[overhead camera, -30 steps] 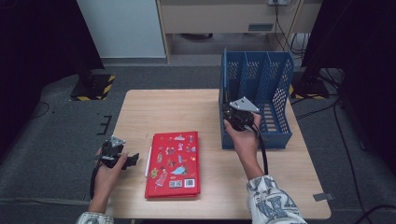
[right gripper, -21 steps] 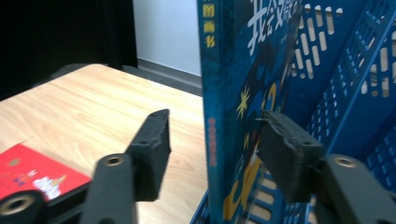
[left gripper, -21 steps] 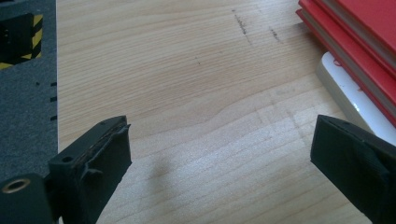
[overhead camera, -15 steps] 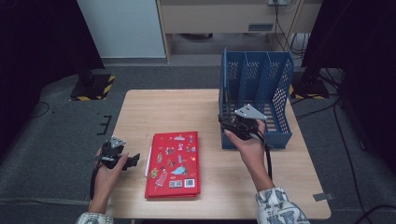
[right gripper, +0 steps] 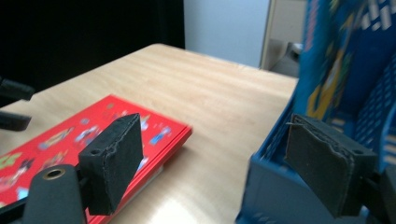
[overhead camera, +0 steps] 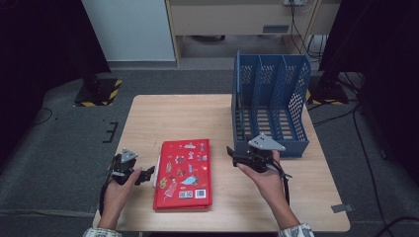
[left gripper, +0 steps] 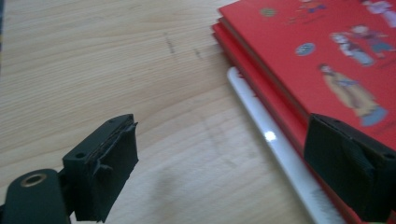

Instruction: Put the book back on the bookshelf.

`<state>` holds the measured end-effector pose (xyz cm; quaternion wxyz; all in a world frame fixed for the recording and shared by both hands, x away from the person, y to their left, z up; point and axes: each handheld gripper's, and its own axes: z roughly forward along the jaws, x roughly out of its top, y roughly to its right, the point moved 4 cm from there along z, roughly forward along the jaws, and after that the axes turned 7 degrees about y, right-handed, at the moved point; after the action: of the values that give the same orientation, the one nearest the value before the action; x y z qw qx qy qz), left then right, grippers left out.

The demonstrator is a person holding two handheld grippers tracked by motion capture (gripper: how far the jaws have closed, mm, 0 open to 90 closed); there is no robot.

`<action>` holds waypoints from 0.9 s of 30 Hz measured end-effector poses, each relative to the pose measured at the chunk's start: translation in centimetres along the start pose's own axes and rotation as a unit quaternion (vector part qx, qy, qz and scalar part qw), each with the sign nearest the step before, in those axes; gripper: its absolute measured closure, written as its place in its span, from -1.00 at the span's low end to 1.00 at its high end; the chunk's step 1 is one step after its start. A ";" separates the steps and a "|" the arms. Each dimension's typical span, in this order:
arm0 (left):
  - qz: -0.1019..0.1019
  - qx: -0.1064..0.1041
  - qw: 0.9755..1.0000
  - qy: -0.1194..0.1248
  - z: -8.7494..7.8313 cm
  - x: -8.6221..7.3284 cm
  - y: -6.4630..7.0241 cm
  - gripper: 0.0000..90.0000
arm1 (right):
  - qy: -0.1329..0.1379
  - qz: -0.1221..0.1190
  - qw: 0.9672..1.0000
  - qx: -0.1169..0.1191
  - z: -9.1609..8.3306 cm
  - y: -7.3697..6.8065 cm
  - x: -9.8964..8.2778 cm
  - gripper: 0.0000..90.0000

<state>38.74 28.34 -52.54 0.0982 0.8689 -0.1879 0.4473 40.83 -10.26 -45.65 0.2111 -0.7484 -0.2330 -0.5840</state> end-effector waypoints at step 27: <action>0.027 -0.103 0.994 -0.014 1.0 0.3 5.6 -0.46 | -0.128 0.025 0.980 0.151 4.0 -8.7 -7.7 -0.68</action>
<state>37.36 22.80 -52.85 0.1725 0.8552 -0.2573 0.4156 37.13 -1.73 -53.71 0.3045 -0.7820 -0.3252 -0.4358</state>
